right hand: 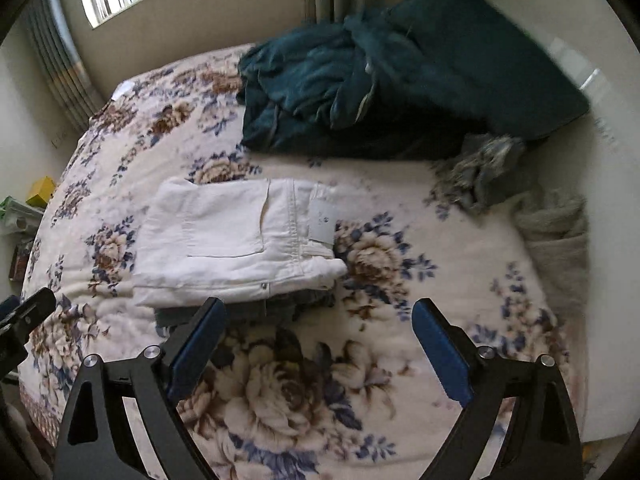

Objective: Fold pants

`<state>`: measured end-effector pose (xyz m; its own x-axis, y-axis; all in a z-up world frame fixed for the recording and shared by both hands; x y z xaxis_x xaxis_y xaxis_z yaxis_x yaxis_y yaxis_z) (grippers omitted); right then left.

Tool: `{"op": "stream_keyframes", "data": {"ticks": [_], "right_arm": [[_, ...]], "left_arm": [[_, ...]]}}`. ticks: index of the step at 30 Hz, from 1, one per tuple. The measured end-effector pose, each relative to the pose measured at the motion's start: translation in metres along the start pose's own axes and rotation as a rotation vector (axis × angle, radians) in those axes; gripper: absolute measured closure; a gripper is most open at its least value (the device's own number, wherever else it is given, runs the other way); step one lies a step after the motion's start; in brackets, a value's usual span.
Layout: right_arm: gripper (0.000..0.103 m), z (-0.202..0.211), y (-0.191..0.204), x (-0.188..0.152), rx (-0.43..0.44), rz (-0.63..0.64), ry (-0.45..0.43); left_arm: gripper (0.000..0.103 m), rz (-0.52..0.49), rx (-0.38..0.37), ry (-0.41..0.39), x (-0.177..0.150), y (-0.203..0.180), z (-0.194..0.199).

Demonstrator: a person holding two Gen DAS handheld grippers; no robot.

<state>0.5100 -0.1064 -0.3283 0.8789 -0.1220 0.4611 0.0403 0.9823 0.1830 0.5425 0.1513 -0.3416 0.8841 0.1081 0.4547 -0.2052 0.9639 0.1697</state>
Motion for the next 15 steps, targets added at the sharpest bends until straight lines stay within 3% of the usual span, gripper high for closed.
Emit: {"op": "stream_keyframes", "data": {"ticks": [15], "right_arm": [[0.007,0.275,0.061,-0.079,0.0,0.061,-0.175]], "left_arm": [[0.003,-0.034,-0.016,-0.18,-0.069,0.055,0.217]]}}
Point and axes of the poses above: each gripper's, at about its wrist camera, not at the fingertips, and z roughly against the way its jaws point, y to its left, x to its top, the point moved 2 cm from there along -z, roughly the way its jaws point, and after that the axes turned 14 degrees about x, right-handed, at the moved point
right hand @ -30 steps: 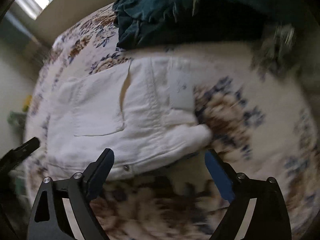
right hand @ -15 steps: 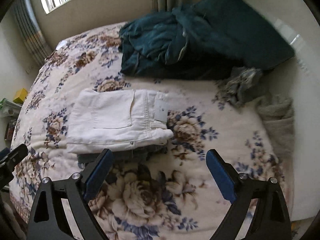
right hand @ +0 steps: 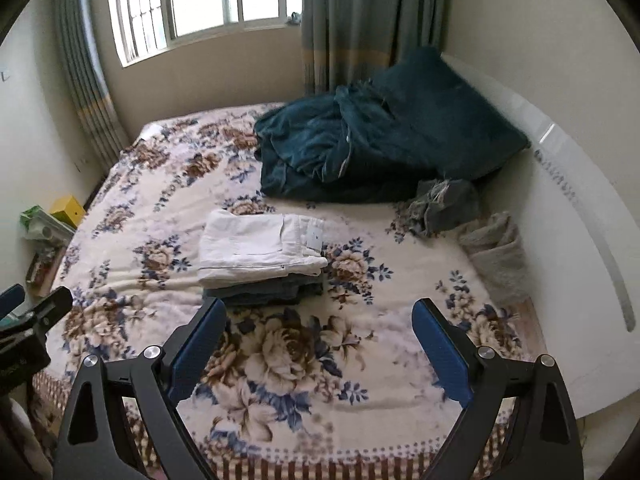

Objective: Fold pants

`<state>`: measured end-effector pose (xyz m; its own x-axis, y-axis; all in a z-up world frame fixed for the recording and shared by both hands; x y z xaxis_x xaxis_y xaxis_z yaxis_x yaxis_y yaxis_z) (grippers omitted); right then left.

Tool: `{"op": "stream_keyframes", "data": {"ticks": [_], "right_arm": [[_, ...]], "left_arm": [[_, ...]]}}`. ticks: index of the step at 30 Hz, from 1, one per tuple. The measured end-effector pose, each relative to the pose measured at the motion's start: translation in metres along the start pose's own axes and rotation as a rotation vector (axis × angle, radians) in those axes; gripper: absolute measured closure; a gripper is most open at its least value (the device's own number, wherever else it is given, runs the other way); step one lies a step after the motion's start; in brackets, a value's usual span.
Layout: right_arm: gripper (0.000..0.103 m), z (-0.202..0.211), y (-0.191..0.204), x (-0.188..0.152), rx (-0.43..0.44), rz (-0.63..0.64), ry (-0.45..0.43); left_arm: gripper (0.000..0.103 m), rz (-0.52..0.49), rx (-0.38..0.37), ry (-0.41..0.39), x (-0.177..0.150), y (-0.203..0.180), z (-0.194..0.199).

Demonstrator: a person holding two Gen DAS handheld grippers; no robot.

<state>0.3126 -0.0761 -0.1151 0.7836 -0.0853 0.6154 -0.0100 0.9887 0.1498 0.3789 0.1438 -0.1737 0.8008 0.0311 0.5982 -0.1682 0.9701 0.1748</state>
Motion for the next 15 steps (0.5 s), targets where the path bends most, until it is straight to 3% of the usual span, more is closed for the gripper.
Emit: {"op": "stream_keyframes", "data": {"ticks": [8,15], "right_arm": [[0.007,0.138,0.021,-0.013,0.033,0.062,-0.076],[0.007,0.222,0.031,-0.028,0.061,0.094,-0.133]], "left_arm": [[0.003,0.025,-0.007,-0.069,-0.016,0.02,0.105],[0.003,0.044,-0.032,-0.127,-0.029,0.026,0.168]]}}
Point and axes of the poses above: each gripper's, at about its wrist camera, not at the fingertips, and z roughly against the way its jaws point, y to its left, x to its top, the point moved 2 cm from there along -z, roughly the way its jaws point, and after that the axes turned 14 degrees about x, right-handed, at the moved point
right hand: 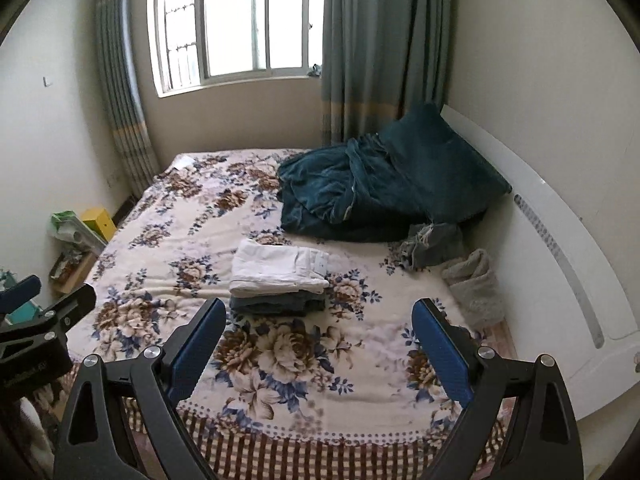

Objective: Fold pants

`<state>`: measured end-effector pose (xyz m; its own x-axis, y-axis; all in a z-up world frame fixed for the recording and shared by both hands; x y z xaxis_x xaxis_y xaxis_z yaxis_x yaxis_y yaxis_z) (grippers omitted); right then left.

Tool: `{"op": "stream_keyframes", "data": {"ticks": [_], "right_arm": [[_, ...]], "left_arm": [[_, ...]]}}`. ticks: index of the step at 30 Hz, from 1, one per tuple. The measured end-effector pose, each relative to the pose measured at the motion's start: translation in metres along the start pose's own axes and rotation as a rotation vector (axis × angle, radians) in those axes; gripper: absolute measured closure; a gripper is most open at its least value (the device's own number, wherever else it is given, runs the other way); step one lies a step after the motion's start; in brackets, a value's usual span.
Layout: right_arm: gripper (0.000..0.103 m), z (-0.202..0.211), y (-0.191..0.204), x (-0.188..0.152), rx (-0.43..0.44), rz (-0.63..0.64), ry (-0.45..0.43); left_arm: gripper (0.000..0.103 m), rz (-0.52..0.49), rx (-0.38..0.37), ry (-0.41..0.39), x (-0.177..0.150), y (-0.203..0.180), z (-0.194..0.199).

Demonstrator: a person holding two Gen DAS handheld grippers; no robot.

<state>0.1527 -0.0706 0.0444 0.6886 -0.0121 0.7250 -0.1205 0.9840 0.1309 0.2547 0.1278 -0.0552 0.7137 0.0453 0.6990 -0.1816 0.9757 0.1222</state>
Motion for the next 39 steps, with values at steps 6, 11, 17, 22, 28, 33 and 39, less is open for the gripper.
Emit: {"op": "stream_keyframes", "data": {"ticks": [6,11,17,22,28,33,39], "right_arm": [[0.006,0.051,0.007,-0.006,0.0,0.034,-0.044],[0.006,0.064,0.004,-0.01,0.03,0.032,-0.019],[0.002,0.053,-0.009,-0.008,0.018,0.04,-0.04],[0.002,0.026,-0.025,-0.002,0.008,0.026,-0.038],[0.002,-0.017,-0.045,0.002,-0.013,-0.011,-0.029],[0.002,-0.056,-0.058,0.003,-0.04,-0.023,-0.014],[0.002,-0.093,-0.068,0.004,-0.048,-0.032,0.024]], "left_arm": [[0.003,-0.01,-0.014,-0.01,-0.009,0.002,0.029],[0.003,-0.011,0.007,-0.035,-0.012,0.001,0.042],[0.0,0.019,0.037,-0.077,-0.013,-0.003,0.038],[0.0,0.066,0.053,-0.054,-0.008,-0.004,0.016],[0.0,0.045,0.062,-0.051,-0.002,-0.019,-0.01],[0.0,0.025,0.069,-0.024,0.003,-0.028,-0.032],[0.0,0.017,0.096,-0.03,0.01,-0.036,-0.05]]}}
Point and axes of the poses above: each gripper's, at about its wrist camera, not at the fingertips, and z roughly against the way its jaws point, y to its left, x to its top, the point moved 2 cm from there along -z, roughly the way its jaws point, and after that the axes turned 14 degrees about x, right-handed, at the moved point
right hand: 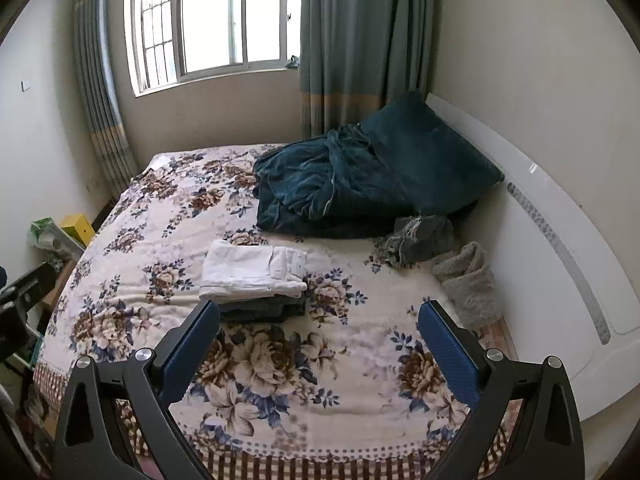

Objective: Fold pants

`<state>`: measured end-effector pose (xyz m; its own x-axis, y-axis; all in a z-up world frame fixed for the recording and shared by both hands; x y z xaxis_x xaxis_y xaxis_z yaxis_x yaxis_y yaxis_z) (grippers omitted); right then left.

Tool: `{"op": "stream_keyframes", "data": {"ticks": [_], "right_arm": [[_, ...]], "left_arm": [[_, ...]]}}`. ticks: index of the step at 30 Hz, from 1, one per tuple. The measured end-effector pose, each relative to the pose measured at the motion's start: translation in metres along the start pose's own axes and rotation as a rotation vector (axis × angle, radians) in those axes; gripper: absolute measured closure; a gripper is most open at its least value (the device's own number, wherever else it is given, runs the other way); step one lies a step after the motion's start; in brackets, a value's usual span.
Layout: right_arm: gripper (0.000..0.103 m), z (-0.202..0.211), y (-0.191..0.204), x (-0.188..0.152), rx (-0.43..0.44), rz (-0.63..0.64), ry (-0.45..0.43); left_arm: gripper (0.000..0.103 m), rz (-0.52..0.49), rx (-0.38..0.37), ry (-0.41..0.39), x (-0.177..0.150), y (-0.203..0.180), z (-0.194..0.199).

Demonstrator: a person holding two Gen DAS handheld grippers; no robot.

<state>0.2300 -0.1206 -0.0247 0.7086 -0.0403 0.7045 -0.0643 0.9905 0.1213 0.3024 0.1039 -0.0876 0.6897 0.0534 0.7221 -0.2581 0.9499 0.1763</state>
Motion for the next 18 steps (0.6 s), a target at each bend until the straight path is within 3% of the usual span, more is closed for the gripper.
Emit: {"op": "stream_keyframes", "data": {"ticks": [18], "right_arm": [[0.001,-0.021,0.007,0.008,0.011,0.025,-0.008]], "left_arm": [[0.0,-0.008,0.008,0.003,0.002,-0.011,-0.019]]}}
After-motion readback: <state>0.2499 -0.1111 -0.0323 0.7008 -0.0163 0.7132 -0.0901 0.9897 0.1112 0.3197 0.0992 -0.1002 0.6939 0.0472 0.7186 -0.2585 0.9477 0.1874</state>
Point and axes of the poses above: each gripper's, at about its wrist camera, not at the fingertips, and z roughly against the way its jaws point, y to its left, x to its top, the point moved 2 cm from there along -z, roughly the way its jaws point, and after that the axes turned 14 degrees about x, right-handed, at the moved point
